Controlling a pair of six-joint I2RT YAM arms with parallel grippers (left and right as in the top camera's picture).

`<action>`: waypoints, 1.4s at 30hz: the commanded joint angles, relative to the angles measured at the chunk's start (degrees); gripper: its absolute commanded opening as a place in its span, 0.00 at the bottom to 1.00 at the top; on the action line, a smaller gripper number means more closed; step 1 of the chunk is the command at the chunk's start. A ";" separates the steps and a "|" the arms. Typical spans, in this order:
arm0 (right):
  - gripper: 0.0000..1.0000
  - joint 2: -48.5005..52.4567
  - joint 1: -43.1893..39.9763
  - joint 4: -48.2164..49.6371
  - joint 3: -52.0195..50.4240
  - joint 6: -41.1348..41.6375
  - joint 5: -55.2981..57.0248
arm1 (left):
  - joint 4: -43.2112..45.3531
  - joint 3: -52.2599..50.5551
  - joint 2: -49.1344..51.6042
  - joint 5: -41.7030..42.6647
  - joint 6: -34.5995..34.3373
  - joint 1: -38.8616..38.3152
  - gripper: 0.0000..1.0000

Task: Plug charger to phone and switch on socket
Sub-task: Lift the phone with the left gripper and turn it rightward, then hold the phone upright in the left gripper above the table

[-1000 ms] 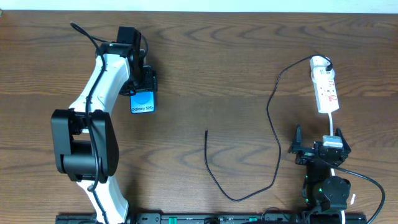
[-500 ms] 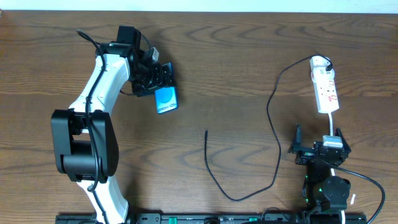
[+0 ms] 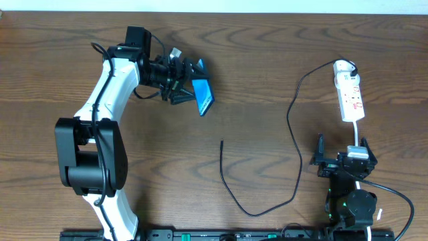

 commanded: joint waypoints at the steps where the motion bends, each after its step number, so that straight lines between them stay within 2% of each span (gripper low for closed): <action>1: 0.99 -0.37 0.28 -0.13 -0.13 0.70 0.63 | 0.09 0.09 -1.88 12.74 -7.48 0.15 0.07; 5: 0.99 -0.37 0.28 -0.13 -0.13 0.70 0.61 | 0.07 0.09 -1.88 16.72 -13.53 0.15 0.08; 12: 0.99 -0.37 0.28 -0.13 -0.13 0.70 0.63 | 0.07 0.09 -1.88 18.58 -22.95 0.15 0.07; 25: 0.99 -0.37 0.28 -0.13 -0.13 0.70 0.63 | 0.07 0.09 -1.88 20.63 -27.39 0.15 0.07; 31: 0.99 -0.37 0.28 -0.13 -0.13 0.70 0.63 | 0.09 0.09 -1.88 21.53 -32.30 0.15 0.07; 42: 0.99 -0.37 0.28 -0.13 -0.13 0.70 0.63 | 0.07 0.09 -1.88 23.98 -34.01 0.15 0.07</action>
